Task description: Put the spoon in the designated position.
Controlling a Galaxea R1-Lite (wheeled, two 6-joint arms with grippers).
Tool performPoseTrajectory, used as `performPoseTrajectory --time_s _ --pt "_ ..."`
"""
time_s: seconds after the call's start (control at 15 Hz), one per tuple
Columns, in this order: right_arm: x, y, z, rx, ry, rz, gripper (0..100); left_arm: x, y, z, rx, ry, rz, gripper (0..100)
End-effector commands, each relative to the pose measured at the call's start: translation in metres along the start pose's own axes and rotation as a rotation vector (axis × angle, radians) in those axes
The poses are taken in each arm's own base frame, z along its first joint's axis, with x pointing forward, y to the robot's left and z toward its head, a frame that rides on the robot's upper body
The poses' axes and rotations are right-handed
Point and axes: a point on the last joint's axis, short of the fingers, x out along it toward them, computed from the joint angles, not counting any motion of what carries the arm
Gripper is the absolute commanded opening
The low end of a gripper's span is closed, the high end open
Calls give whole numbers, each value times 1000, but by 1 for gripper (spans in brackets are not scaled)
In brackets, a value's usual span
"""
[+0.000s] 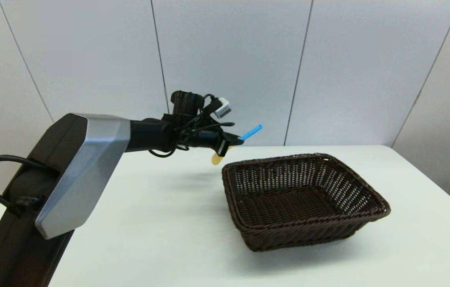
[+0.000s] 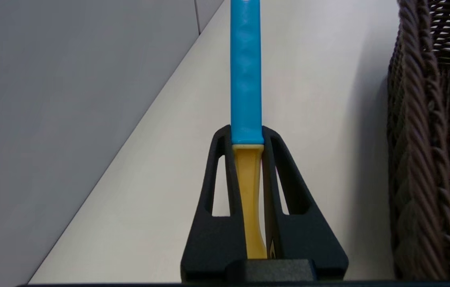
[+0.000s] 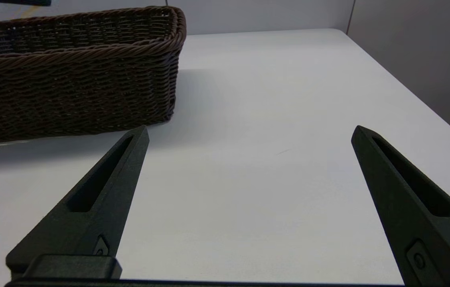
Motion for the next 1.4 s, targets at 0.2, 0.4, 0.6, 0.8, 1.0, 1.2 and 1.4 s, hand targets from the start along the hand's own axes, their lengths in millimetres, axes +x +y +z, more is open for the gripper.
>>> performPoseTrajectory --time_s 0.2,0.4,0.6,0.8,1.0,1.2,1.4 --pt "0 0 0 0 0 0 100 8 1 -11 -1 7 -6 0" --pt "0 0 0 0 0 0 100 8 2 -9 10 -8 -1 0" --pt "0 0 0 0 0 0 100 8 2 -9 9 -7 -1 100" --pt "0 0 0 0 0 0 100 9 2 -10 6 -4 -2 100" --pt "0 0 0 0 2 0 100 9 2 -9 15 -5 3 100" --pt "0 0 0 0 0 0 100 1 3 1 23 -18 14 100" --pt "0 0 0 0 0 0 100 -19 0 21 28 -20 24 100"
